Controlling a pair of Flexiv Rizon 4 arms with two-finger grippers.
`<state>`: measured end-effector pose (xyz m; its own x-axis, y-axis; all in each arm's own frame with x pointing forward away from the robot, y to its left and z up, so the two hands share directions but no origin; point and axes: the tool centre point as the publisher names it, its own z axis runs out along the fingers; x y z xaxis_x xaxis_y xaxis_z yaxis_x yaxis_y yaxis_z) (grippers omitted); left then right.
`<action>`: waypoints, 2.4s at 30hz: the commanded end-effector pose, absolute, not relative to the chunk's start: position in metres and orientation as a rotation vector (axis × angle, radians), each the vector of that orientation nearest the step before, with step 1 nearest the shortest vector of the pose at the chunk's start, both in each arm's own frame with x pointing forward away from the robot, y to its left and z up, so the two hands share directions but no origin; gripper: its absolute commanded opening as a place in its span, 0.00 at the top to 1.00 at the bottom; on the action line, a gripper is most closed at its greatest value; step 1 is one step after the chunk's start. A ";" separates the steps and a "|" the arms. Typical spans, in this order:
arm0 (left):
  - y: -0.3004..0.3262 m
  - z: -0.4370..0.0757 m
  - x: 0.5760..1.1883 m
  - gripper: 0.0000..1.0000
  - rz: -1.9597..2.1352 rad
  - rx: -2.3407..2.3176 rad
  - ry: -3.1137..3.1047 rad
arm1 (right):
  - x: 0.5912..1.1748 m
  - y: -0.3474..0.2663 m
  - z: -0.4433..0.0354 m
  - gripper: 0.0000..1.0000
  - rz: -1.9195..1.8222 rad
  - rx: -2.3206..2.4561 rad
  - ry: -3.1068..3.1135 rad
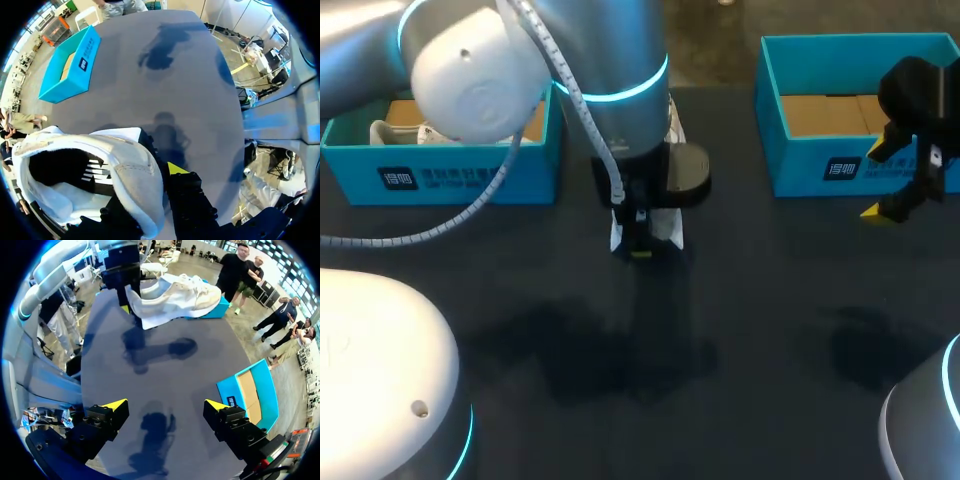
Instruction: Take the shoe out of the shoebox, open the shoe tongue, remove and reinsert the insole, then place the shoe into the shoebox
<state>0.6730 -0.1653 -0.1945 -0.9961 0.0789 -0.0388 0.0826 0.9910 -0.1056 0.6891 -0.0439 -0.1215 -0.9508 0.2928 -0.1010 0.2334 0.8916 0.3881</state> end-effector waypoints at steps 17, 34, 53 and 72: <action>-0.137 -0.174 0.677 1.00 -0.189 0.250 3.140 | 0.692 -0.043 -0.121 0.00 0.562 0.407 2.908; -0.028 -0.169 0.731 1.00 -0.173 0.227 3.244 | 0.692 -0.043 -0.121 0.00 0.562 0.407 2.908; 0.071 -0.172 0.806 1.00 -0.050 0.296 3.267 | 0.692 -0.043 -0.121 0.00 0.562 0.407 2.908; 0.169 -0.176 0.901 1.00 0.046 0.119 3.305 | 0.692 -0.043 -0.121 0.00 0.562 0.407 2.908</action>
<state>0.8850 0.1666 -0.1759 -0.9905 0.0694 0.1190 0.0726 0.9971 0.0225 0.6892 -0.0439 -0.1213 -0.9507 0.2932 -0.1008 0.2338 0.8915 0.3881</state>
